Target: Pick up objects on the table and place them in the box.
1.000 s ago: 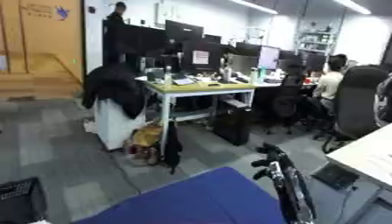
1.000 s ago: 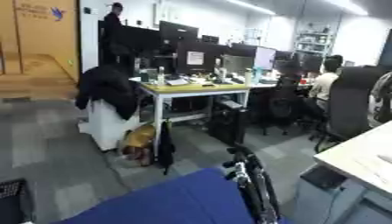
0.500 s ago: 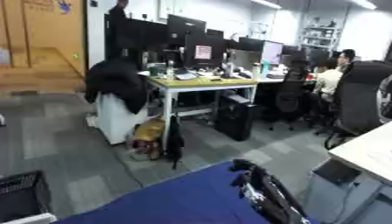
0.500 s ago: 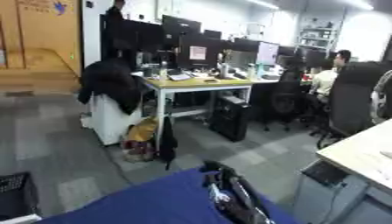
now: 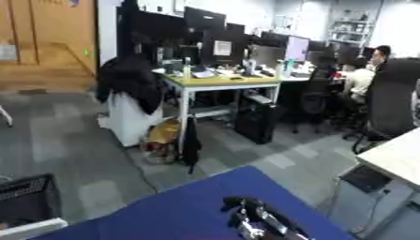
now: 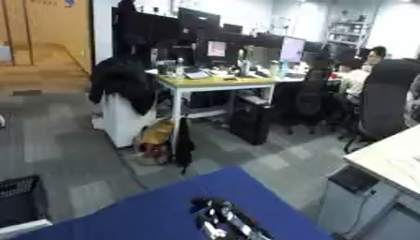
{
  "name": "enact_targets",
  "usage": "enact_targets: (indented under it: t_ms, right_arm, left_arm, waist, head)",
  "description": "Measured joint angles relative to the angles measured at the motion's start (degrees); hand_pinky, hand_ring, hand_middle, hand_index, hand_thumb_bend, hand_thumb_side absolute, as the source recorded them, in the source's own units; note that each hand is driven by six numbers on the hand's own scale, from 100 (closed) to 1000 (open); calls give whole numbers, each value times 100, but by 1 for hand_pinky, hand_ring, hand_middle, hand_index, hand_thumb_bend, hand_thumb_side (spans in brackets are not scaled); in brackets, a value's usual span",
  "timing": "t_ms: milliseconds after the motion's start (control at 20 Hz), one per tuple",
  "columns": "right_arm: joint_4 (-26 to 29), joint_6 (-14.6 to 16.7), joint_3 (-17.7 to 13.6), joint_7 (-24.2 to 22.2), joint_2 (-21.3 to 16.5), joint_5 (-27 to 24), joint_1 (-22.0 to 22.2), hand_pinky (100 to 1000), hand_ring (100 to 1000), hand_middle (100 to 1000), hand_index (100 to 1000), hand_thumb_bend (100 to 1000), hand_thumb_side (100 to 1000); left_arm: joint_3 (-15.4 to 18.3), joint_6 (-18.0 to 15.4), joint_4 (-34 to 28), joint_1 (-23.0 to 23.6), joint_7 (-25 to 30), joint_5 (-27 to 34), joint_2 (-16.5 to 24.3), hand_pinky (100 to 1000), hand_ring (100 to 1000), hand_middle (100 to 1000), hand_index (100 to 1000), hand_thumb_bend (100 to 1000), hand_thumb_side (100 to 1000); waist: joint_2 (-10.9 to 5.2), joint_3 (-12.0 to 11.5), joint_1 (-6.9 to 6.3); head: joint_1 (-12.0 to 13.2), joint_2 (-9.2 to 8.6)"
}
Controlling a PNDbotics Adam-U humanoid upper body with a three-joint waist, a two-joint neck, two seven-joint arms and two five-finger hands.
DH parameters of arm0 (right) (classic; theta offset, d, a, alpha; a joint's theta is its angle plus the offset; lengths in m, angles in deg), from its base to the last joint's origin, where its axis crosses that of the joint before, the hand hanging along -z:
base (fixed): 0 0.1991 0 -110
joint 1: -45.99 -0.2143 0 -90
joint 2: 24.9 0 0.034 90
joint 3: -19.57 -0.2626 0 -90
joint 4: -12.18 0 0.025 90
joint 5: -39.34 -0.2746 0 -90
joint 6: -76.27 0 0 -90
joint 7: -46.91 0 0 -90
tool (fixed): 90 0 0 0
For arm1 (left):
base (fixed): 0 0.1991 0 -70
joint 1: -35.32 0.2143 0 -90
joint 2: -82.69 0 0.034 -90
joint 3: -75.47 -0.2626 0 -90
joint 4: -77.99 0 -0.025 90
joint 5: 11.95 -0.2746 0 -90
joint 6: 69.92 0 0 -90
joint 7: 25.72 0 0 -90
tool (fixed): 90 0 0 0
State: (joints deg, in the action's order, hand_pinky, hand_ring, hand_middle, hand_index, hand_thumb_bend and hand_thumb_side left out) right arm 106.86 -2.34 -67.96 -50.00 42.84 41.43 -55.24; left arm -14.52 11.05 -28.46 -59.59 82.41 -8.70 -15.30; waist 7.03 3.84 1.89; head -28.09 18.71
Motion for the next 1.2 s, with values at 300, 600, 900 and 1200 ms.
enact_targets:
  t_ms: [300, 600, 900, 1200]
  right_arm:
    - [-120, 21, 80, -118, 0, 27, 0, 485, 649, 775, 934, 100, 851]
    - [-171, 25, 113, -173, 1, 53, 0, 488, 652, 777, 936, 100, 855]
    - [-181, 24, 117, -219, 2, 102, 0, 489, 654, 779, 937, 100, 851]
    - [-230, 17, 193, -296, -4, 180, 0, 496, 662, 783, 938, 100, 800]
  left_arm:
    - [-4, -7, 1, 0, 7, -2, 0, 807, 690, 772, 844, 279, 1000]
    - [-5, -14, 2, 0, 17, -11, 0, 807, 690, 771, 843, 278, 1000]
    - [-5, -14, 2, 0, 18, -11, 0, 807, 690, 772, 843, 278, 1000]
    - [-6, -13, 2, 1, 20, -12, 0, 807, 691, 773, 844, 275, 1000]
  waist:
    - [-4, -6, -2]
    - [-4, -6, -2]
    - [-7, -5, -1]
    - [-8, -3, 2]
  head:
    - [1479, 1751]
    - [1731, 2045]
    - [1769, 2125]
    - [1775, 2183]
